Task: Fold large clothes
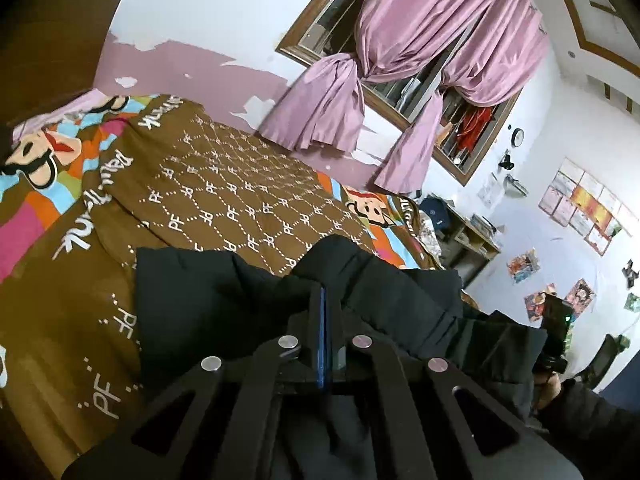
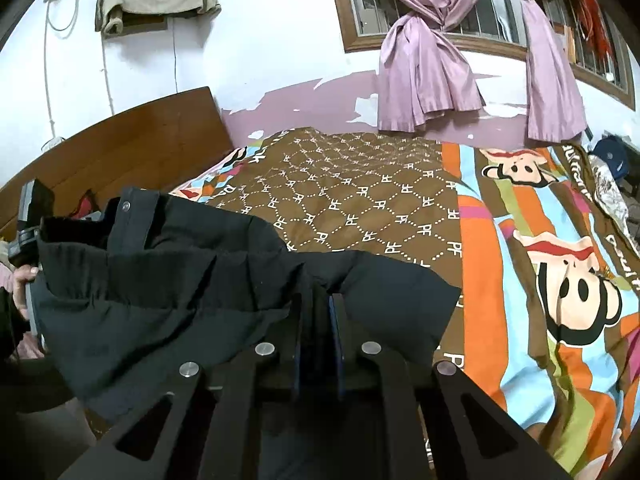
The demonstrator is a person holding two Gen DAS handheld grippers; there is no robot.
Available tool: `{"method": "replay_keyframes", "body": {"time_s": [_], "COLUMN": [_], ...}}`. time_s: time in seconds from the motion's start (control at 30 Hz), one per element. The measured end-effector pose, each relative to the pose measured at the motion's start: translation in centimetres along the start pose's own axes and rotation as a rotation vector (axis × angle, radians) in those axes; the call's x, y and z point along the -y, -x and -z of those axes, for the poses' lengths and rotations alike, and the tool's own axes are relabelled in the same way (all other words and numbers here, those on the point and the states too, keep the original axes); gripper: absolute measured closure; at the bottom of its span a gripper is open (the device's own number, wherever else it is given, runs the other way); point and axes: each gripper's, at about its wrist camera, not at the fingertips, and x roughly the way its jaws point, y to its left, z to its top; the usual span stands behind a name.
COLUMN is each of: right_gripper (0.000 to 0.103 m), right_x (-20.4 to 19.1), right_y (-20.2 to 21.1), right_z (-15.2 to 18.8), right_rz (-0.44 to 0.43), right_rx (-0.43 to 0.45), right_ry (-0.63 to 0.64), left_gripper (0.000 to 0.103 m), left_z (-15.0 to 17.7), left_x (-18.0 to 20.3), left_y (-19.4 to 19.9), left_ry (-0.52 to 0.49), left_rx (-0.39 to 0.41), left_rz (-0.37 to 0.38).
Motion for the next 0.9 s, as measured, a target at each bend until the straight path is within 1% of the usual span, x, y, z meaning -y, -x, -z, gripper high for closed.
{"method": "replay_keyframes", "body": {"time_s": [0.07,0.1,0.17,0.2,0.23,0.3,0.33,0.37,0.43,0.47,0.5,0.53,0.57,0.6,0.63,0.67,0.7,0.73,0.8,0.83,0.9], "right_gripper": [0.093,0.093,0.093,0.092,0.092,0.092,0.092,0.092,0.092,0.092,0.092,0.092,0.092,0.092,0.092,0.092,0.093,0.093,0.094,0.094,0.096], "right_x": [0.0,0.0,0.3,0.6,0.8,1.1,1.1,1.2,1.3,1.3,1.4,1.4,1.5,1.5,1.6,1.7,1.8,2.0,1.8,1.5,0.9], "right_y": [-0.1,-0.2,-0.3,-0.3,-0.5,-1.1,-1.5,-1.8,-2.6,-2.9,-3.1,-3.3,-3.4,-3.6,-3.7,-3.8,-3.8,-3.8,-3.6,-3.4,-2.9], "right_z": [0.1,0.1,0.2,0.2,0.2,0.0,-0.1,-0.2,-0.5,-0.7,-0.7,-0.7,-0.6,-0.5,-0.4,-0.4,-0.4,-0.4,-0.7,-0.9,-1.7], "right_rz": [0.004,0.005,0.006,0.004,0.002,-0.001,0.001,0.003,0.005,0.001,0.0,-0.001,-0.002,0.0,0.004,0.016,0.026,0.035,0.079,0.108,0.183], "right_rx": [-0.007,-0.011,-0.016,-0.016,-0.018,-0.031,-0.039,-0.046,-0.057,-0.058,-0.059,-0.059,-0.06,-0.061,-0.062,-0.064,-0.065,-0.066,-0.055,-0.045,-0.026], "right_ry": [0.007,0.01,0.001,-0.01,-0.018,-0.019,-0.012,-0.003,0.013,0.017,0.021,0.023,0.023,0.021,0.018,0.011,0.001,-0.01,-0.011,-0.003,0.01], "left_gripper": [0.103,0.101,0.069,0.023,0.006,0.006,0.006,0.006,0.006,0.006,0.007,0.007,0.008,0.025,0.055,0.065,0.078,0.086,0.09,0.092,0.093], "left_z": [-0.3,-0.6,-1.7,-2.2,-2.9,-3.6,-3.9,-4.0,-3.9,-3.7,-3.4,-2.9,-2.6,-2.3,-2.3,-2.2,-2.1,-2.0,-1.8,-1.9,-2.7], "left_x": [-0.2,-0.3,-0.1,0.0,0.1,0.1,-0.1,-0.5,-1.4,-1.9,-2.3,-2.8,-3.2,-3.4,-3.4,-3.4,-3.3,-3.1,-2.6,-2.2,-1.6], "left_y": [0.0,-0.1,-0.6,-1.0,-1.8,-2.8,-3.7,-4.8,-7.2,-8.0,-8.5,-8.6,-8.6,-8.7,-8.8,-9.0,-9.0,-8.8,-8.0,-7.5,-5.5], "left_ry": [0.015,0.032,0.028,0.023,0.016,-0.002,-0.005,-0.004,0.003,0.005,0.011,0.019,0.021,0.015,0.011,0.007,-0.002,-0.018,-0.053,-0.075,-0.095], "left_rx": [-0.019,-0.028,-0.054,-0.072,-0.103,-0.115,-0.132,-0.165,-0.26,-0.292,-0.303,-0.296,-0.271,-0.262,-0.271,-0.287,-0.291,-0.282,-0.256,-0.233,-0.142], "left_rz": [0.034,0.044,0.054,0.057,0.083,0.129,0.132,0.121,0.092,0.082,0.094,0.138,0.171,0.171,0.16,0.14,0.115,0.097,0.074,0.048,-0.032]}}
